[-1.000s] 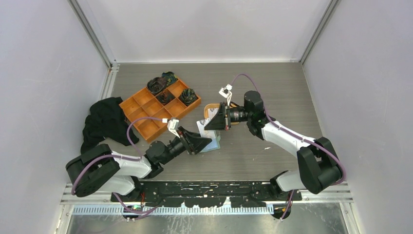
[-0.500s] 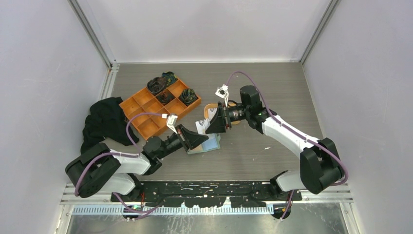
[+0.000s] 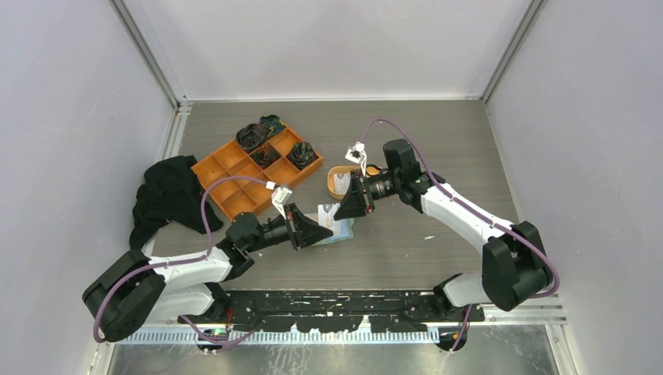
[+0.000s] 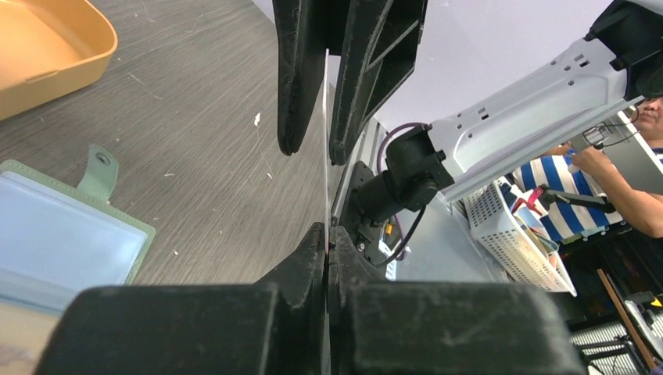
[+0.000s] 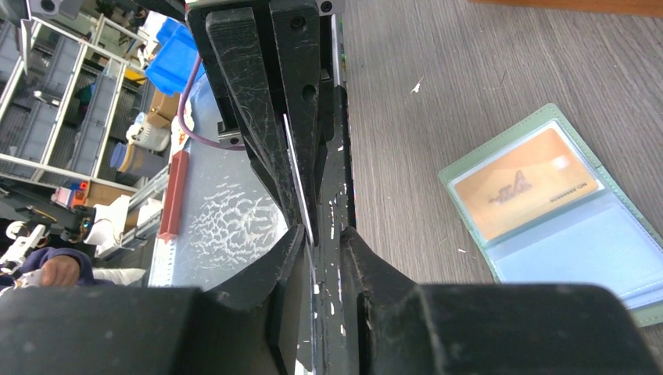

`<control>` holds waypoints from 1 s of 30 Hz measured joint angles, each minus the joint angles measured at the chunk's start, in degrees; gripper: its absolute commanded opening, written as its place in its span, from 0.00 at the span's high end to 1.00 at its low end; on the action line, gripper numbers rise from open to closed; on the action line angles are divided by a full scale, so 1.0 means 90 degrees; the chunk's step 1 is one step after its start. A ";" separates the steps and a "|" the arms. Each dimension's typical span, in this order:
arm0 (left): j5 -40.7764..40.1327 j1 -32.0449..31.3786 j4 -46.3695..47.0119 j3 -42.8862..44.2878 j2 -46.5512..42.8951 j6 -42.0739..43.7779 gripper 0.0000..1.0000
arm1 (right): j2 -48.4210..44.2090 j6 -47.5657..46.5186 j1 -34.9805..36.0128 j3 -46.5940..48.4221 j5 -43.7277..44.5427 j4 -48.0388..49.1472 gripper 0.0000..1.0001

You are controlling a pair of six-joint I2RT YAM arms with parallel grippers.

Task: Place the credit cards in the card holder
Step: Insert the credit card into the card holder.

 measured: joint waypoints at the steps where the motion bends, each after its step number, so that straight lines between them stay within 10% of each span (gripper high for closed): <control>1: 0.0036 0.0000 -0.0126 0.0019 -0.0056 0.0034 1.00 | 0.0000 0.0002 0.0000 0.0000 -0.0015 -0.0005 0.72; 13: 0.0308 0.0017 -0.0661 0.0075 -0.0151 0.0143 0.99 | 0.0000 0.0376 0.0000 0.0000 -0.0211 0.0328 0.99; 17: 0.0238 0.0058 -0.0780 0.0075 -0.0221 0.0102 0.71 | 0.0000 0.0333 -0.0002 0.0002 -0.0194 0.0294 0.99; 30: -0.2212 0.0345 -0.5183 -0.0141 -0.3492 -0.0058 0.40 | 0.1139 0.0352 -0.0396 -0.0141 0.1423 0.0061 0.99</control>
